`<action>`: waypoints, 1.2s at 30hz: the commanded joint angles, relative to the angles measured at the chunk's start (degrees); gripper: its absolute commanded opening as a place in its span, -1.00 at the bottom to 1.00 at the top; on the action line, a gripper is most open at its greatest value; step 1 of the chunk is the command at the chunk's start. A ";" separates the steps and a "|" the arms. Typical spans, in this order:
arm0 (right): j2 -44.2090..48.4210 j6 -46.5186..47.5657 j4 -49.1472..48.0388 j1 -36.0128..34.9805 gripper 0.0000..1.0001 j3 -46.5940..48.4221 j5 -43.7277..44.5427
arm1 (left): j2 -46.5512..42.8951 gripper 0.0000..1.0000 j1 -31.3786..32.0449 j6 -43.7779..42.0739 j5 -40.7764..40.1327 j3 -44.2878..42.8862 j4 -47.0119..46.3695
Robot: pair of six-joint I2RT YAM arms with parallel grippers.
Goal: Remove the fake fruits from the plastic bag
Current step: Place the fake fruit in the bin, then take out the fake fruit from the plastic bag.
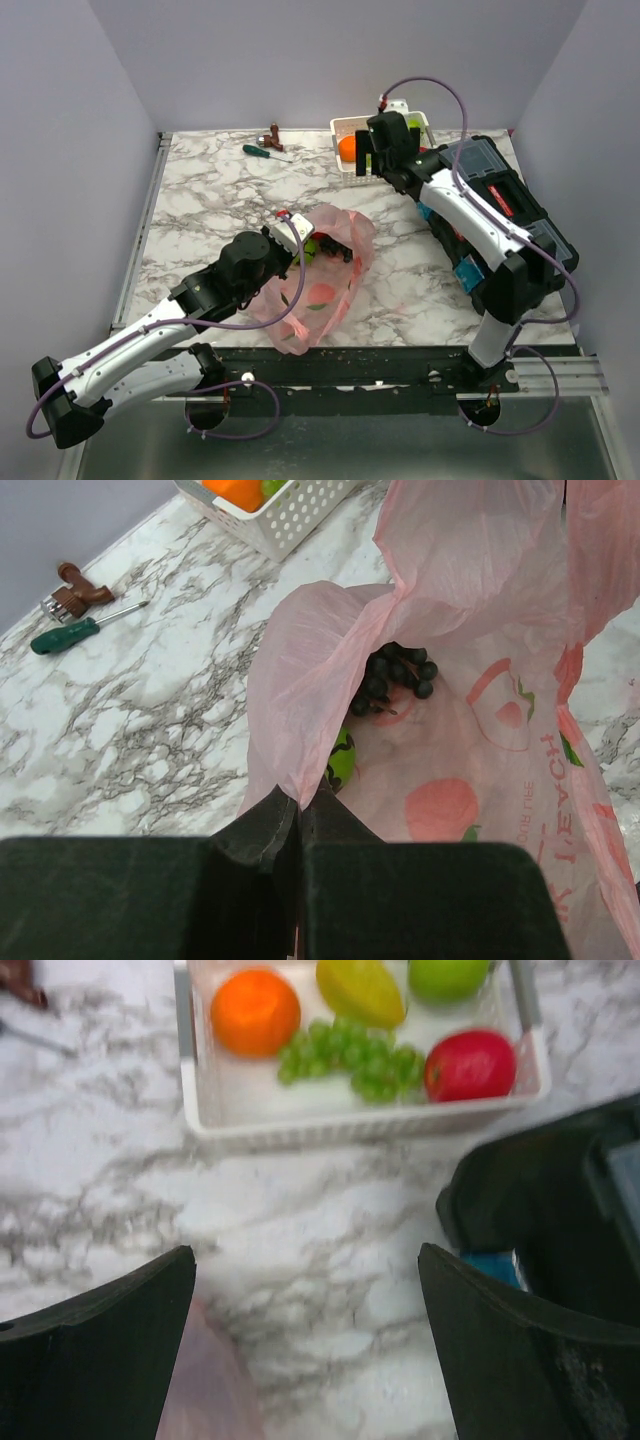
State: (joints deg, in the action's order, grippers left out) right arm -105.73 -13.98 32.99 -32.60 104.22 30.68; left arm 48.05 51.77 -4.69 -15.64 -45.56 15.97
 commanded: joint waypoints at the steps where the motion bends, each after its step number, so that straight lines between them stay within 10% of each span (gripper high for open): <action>1: 10.45 -8.73 1.45 0.09 0.87 -17.49 -8.84 | 0.16 -1.00 -0.09 -0.22 -0.59 -1.30 -0.53; 22: 62.63 -35.66 -9.69 -17.06 0.82 -70.33 -33.27 | 0.81 -1.00 -0.09 -0.15 -0.88 -0.52 -0.92; 30: 53.59 -31.24 -17.74 -38.04 0.83 -62.04 -22.25 | 0.77 -1.00 0.17 0.56 -0.02 0.36 -1.46; 36: 43.22 -28.69 -22.69 -40.00 0.34 -56.03 -13.24 | -0.05 -1.00 0.44 0.13 -1.79 1.40 -2.45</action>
State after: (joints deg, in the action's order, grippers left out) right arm -57.84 -45.80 16.14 -72.20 44.60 9.06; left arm 49.39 51.88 -4.67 -15.86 -45.52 15.73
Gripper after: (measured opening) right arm 0.735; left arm 0.001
